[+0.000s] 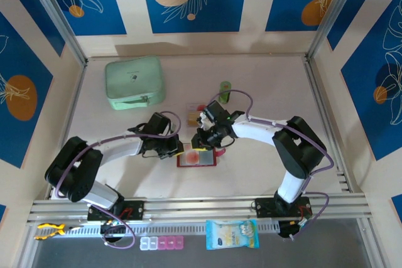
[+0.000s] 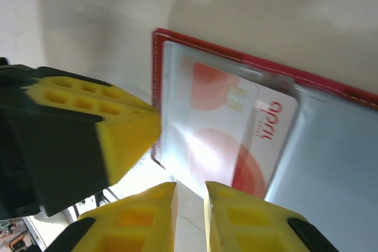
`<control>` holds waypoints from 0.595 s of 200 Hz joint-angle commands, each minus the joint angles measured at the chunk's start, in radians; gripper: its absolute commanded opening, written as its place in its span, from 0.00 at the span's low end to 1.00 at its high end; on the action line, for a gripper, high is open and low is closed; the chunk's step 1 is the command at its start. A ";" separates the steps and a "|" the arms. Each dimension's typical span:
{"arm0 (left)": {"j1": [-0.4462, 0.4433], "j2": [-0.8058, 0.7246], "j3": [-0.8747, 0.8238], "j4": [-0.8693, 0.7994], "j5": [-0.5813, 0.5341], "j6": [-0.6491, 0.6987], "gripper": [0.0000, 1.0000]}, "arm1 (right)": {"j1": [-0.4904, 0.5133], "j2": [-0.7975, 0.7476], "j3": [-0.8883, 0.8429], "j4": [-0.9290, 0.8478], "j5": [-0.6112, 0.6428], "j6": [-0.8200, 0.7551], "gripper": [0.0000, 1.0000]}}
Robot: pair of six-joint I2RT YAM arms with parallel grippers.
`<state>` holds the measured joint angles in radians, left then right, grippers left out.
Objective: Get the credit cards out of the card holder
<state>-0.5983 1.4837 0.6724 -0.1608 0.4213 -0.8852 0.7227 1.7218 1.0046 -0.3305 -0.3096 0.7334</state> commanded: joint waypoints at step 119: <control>-0.021 0.090 0.000 0.024 0.018 -0.003 0.05 | -0.021 0.010 -0.050 -0.025 0.017 0.006 0.23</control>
<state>-0.6136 1.5555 0.6811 -0.1291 0.4343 -0.8848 0.7082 1.7226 0.9718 -0.3382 -0.2943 0.7338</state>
